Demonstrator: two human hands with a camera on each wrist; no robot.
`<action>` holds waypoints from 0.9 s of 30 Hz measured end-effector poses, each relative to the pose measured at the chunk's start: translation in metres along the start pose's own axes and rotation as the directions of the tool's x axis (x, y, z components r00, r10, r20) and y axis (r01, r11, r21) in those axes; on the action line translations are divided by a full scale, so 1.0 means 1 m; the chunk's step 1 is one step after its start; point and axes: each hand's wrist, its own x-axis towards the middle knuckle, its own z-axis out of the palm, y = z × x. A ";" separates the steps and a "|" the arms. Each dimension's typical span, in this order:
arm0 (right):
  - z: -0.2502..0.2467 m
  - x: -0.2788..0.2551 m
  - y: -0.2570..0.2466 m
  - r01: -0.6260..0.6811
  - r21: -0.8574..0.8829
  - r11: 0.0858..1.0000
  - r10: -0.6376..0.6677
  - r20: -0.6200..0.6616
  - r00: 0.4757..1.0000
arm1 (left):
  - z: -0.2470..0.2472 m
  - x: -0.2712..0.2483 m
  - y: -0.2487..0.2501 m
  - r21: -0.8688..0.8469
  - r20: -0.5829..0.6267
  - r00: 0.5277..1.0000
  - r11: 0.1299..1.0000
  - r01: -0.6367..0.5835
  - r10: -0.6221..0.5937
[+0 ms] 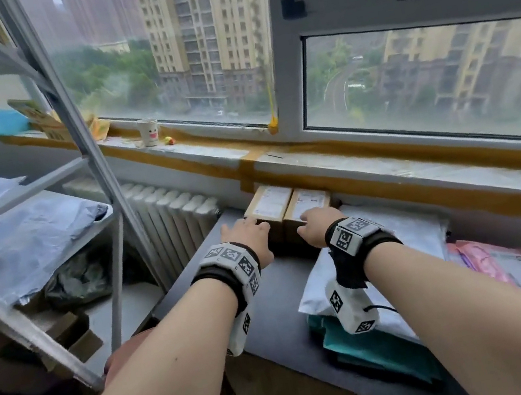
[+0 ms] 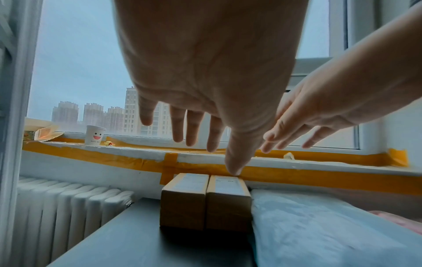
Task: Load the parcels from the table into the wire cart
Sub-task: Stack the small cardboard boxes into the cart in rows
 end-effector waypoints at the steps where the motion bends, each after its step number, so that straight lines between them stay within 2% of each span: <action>1: -0.004 0.015 -0.002 0.003 -0.001 1.000 -0.003 0.007 1.000 | -0.003 0.016 -0.006 -0.005 -0.004 1.000 1.000 0.005 -0.005; 4: -0.014 0.057 -0.005 0.019 -0.026 0.999 -0.018 0.004 1.000 | -0.008 0.061 -0.023 -0.019 -0.041 0.999 0.999 0.031 -0.031; 9: -0.015 0.112 -0.015 -0.001 -0.024 1.000 0.002 0.059 0.998 | -0.003 0.114 -0.050 -0.021 -0.040 0.995 0.996 0.087 -0.088; 13: -0.014 0.152 -0.022 -0.012 -0.008 1.000 0.012 0.072 0.997 | -0.001 0.157 -0.070 -0.030 -0.026 0.996 0.996 0.085 -0.085; 23: -0.007 0.231 -0.032 -0.205 0.091 0.975 0.192 0.133 0.972 | 0.001 0.264 -0.104 -0.061 0.031 0.995 0.993 -0.098 0.100; 27: 0.000 0.257 -0.037 -0.268 0.111 0.957 0.250 0.151 0.956 | 0.017 0.292 -0.110 -0.098 0.109 0.978 0.981 -0.167 0.177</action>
